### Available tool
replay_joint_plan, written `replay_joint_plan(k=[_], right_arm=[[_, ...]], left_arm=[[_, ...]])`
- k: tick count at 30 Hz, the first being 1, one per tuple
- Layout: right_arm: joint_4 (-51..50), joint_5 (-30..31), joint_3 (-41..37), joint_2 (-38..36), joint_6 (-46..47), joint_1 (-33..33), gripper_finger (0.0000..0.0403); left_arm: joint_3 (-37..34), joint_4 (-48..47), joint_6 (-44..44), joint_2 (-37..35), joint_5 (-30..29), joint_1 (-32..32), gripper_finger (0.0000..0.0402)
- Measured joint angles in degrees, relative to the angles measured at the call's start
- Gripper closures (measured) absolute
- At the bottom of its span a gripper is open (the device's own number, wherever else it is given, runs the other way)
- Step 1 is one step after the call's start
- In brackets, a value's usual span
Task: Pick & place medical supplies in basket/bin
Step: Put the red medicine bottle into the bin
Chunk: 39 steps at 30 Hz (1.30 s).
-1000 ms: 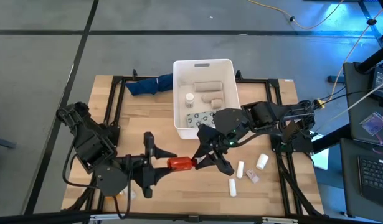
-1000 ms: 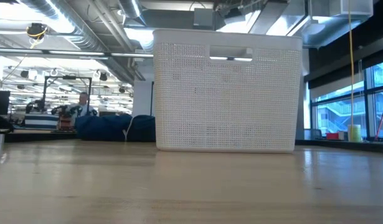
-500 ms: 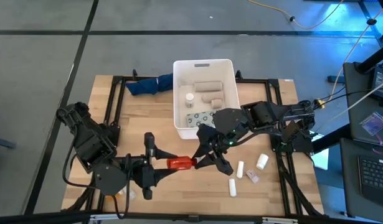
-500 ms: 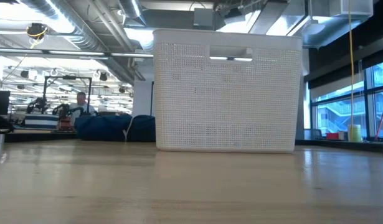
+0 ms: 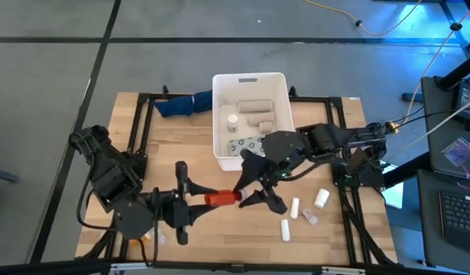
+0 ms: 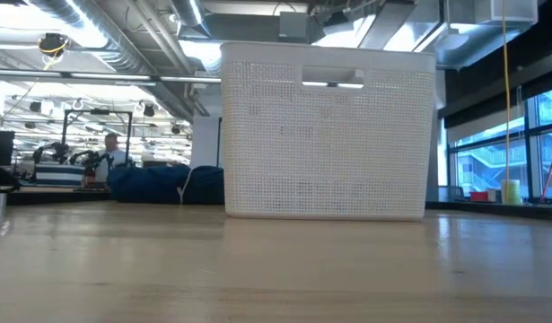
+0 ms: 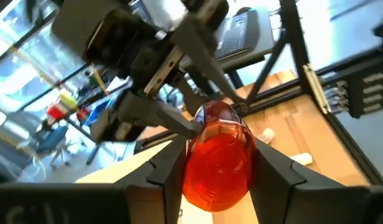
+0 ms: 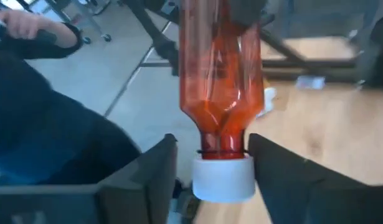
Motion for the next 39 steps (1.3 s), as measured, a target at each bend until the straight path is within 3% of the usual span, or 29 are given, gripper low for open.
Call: replay_joint_plan(k=[6,9,14,20,28,36,39], right_arm=[[0.42,12.87,0.02,-3.47,-10.86,0.39,0.0136],[2.11,22.55,0.02,-5.11,-18.36,2.37,0.0124],[4.45,38.19,0.11,-5.87,-24.66,5.37,0.0121],[6.23,42.33,-2.47,-5.77,-29.85,7.19,0.0121],[17.02,62.66,-6.42,-5.76,-43.27,10.44,0.0121],[37.69,64.07,-11.67,-5.76,-65.46,10.40,0.0121],[43.62,60.79,-13.16,-5.78,-73.60,10.43,0.0121]], left_arm=[[-0.06,-0.62,-8.89,-2.64,-0.86,0.33,0.0272],[-0.06,-0.64,-13.75,-3.79,-0.78,1.18,0.0272],[-0.06,-0.64,-20.41,-5.97,0.19,3.87,0.0272],[-0.04,-0.14,-23.94,-9.45,5.00,9.21,0.0272],[0.00,6.06,-25.06,-14.57,13.93,13.60,0.0272],[0.03,7.43,-30.99,-17.24,21.72,17.59,0.0272],[0.01,8.43,-32.09,-17.31,24.72,18.56,0.0272]])
